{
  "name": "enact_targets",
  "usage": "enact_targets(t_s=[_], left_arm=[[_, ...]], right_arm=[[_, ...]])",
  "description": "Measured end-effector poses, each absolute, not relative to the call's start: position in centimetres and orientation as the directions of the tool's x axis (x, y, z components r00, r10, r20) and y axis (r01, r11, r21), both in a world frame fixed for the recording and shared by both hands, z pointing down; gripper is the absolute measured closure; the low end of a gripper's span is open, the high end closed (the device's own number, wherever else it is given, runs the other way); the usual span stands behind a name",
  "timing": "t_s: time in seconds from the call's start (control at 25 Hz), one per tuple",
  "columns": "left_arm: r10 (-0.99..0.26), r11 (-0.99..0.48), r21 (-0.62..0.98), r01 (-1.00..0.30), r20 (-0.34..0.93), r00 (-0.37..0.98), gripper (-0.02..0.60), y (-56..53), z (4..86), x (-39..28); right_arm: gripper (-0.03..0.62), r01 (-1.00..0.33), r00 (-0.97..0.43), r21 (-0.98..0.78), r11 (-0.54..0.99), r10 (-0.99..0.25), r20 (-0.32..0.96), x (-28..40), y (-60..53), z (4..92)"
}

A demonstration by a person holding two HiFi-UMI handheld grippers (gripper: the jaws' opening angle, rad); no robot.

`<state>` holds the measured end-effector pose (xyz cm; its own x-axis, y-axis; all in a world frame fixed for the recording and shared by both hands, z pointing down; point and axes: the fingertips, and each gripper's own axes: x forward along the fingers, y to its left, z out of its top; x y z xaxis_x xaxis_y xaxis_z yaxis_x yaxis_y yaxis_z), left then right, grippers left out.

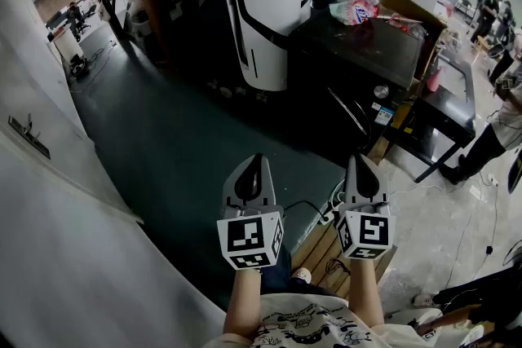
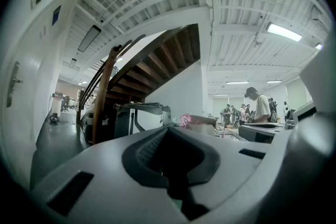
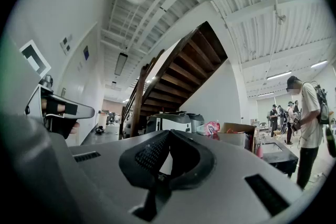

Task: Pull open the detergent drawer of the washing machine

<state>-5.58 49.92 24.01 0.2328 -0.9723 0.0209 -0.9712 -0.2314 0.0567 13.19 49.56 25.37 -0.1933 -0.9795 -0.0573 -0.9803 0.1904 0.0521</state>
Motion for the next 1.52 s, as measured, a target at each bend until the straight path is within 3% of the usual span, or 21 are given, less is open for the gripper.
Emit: enact_targets(t_s=[1.16,1.52], left_arm=[[-0.987,-0.157,0.107,-0.982,0.023,0.161,0.566,49.4,25.0,-6.3],[-0.983,-0.176,0.097,-0.98,0.041,0.181,0.489,44.4,26.2,-4.7]], right_arm=[[0.582,-0.974,-0.224,0.035,0.223,-0.974,-0.022,14.0,49.1,27.0],[0.582,-0.977,-0.211,0.015,0.211,-0.978,0.006,15.2,44.4,28.6]])
